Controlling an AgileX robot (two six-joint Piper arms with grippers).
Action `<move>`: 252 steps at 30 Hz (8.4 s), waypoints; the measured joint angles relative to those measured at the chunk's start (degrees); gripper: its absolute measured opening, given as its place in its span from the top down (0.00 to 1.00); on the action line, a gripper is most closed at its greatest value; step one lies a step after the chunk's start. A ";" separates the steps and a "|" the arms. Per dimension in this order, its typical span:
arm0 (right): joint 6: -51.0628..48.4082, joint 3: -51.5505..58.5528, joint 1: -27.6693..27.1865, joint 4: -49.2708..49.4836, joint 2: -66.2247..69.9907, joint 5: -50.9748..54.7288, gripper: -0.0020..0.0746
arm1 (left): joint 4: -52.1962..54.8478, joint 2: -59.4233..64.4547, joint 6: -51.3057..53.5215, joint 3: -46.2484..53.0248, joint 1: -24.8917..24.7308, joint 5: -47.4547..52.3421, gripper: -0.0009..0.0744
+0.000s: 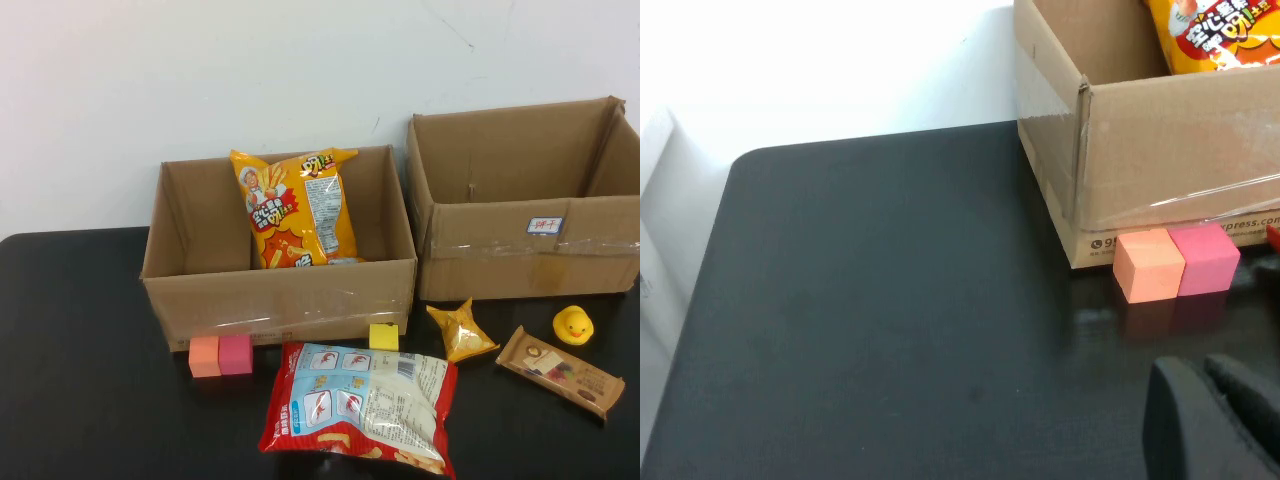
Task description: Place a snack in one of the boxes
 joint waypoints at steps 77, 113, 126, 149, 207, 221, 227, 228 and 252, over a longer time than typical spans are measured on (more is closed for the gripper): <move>4.54 -22.07 0.00 10.41 8.24 -21.03 0.98 | 0.00 9.72 2.43 -31.36 0.00 -9.98 0.99; 1.98 -22.87 0.06 9.95 51.88 -7.09 0.98 | -16.00 90.69 30.95 -48.20 -39.57 -7.75 0.93; 0.97 -22.98 0.06 12.44 51.88 -6.22 0.98 | -0.14 109.90 32.51 -52.70 -47.99 -21.78 0.08; 0.58 -23.07 0.06 14.53 51.88 -5.97 0.98 | -46.02 121.82 88.92 -53.31 -49.15 -56.32 0.78; -2.55 -23.07 0.06 18.11 51.88 -1.02 0.98 | -41.55 111.43 58.09 -69.61 -27.31 -52.73 0.17; -18.46 -23.07 1.46 18.77 51.88 -1.02 0.98 | -59.55 97.81 56.94 -78.38 -27.43 1.23 0.92; -26.89 -23.07 6.65 18.77 51.88 -1.02 0.98 | -52.06 90.39 47.02 -78.41 -27.55 15.73 0.98; -27.85 -23.07 7.60 18.77 51.88 -0.75 0.98 | -48.70 89.05 43.82 -78.41 -27.55 18.49 0.98; -29.02 -34.17 9.06 12.49 77.16 -6.32 0.26 | 6.92 50.43 -7.27 -40.78 -27.68 27.67 0.99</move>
